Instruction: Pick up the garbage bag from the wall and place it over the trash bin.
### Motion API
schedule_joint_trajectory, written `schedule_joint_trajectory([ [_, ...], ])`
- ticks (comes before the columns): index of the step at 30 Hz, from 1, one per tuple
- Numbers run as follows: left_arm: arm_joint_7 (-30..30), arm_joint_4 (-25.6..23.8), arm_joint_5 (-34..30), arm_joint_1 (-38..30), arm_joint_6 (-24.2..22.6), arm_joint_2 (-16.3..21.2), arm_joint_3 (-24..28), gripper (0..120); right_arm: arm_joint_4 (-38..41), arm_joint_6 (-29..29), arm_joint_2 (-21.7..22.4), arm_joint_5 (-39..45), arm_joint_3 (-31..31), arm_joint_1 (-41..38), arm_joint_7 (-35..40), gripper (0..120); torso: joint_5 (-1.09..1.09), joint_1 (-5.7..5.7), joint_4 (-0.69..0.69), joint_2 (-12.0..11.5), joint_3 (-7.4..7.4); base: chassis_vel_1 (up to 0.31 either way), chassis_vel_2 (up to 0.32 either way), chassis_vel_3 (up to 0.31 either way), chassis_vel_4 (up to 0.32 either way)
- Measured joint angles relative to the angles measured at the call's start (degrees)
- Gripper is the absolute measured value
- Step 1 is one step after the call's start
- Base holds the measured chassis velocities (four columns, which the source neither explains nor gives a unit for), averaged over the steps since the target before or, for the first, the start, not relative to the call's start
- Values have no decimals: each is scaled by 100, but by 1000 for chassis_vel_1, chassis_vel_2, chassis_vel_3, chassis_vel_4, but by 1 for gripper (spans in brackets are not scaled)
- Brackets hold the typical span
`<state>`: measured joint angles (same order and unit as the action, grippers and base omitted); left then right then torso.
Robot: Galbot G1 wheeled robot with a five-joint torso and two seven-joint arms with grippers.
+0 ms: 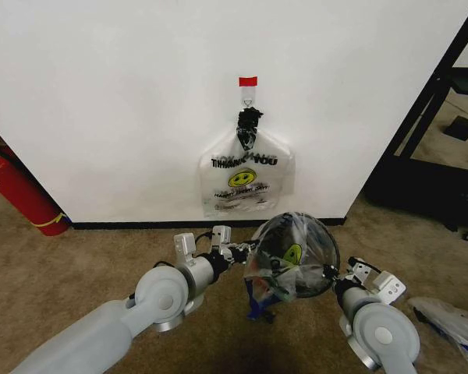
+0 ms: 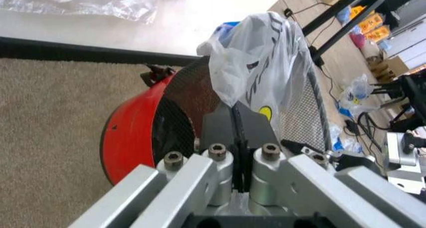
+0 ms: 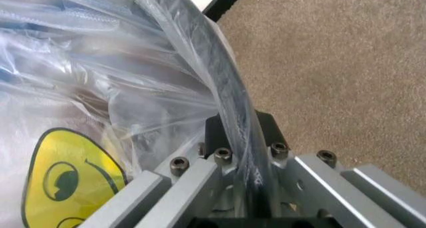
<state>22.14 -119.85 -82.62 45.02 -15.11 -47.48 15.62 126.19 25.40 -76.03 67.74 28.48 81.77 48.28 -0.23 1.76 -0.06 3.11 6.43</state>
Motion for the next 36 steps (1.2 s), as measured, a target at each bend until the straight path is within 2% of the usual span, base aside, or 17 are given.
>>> schedule_joint_trajectory([
  [7, -26, 54, 50, 9, 26, -39, 8, 0, 41, 0, -9, 5, 0, 23, 5, 0, 0, 0, 0, 0, 0, 0, 0, 0, 0],
  [17, -49, 463, 197, -54, 26, -77, -16, 0, 112, 26, -14, 98, 38, 86, -64, 0, 0, 0, 0, 0, 0, 0, 0, 0, 0],
  [26, -148, 441, 438, 75, 12, -34, 145, 0, 208, 25, -29, 276, 45, 68, -65, 0, 0, 0, 0, 0, 0, 0, 0, 0, 0],
  [29, -149, 462, 472, 73, 9, -51, 176, 6, 241, 25, -37, 287, 41, 70, -64, 0, 0, 0, 0, 0, 0, 0, 0, 0, 0],
  [35, -109, 465, 659, -7, -68, -62, 147, 32, 265, 25, -54, 279, 49, 114, -62, 0, -1, 0, 0, 0, 0, 0, 0, 0, 0],
  [36, -109, 465, 659, -7, -68, -62, 147, 32, 265, 25, -54, 279, 49, 114, -62, 0, -1, 0, 0, 0, 0, 0, 0, 0, 0],
])
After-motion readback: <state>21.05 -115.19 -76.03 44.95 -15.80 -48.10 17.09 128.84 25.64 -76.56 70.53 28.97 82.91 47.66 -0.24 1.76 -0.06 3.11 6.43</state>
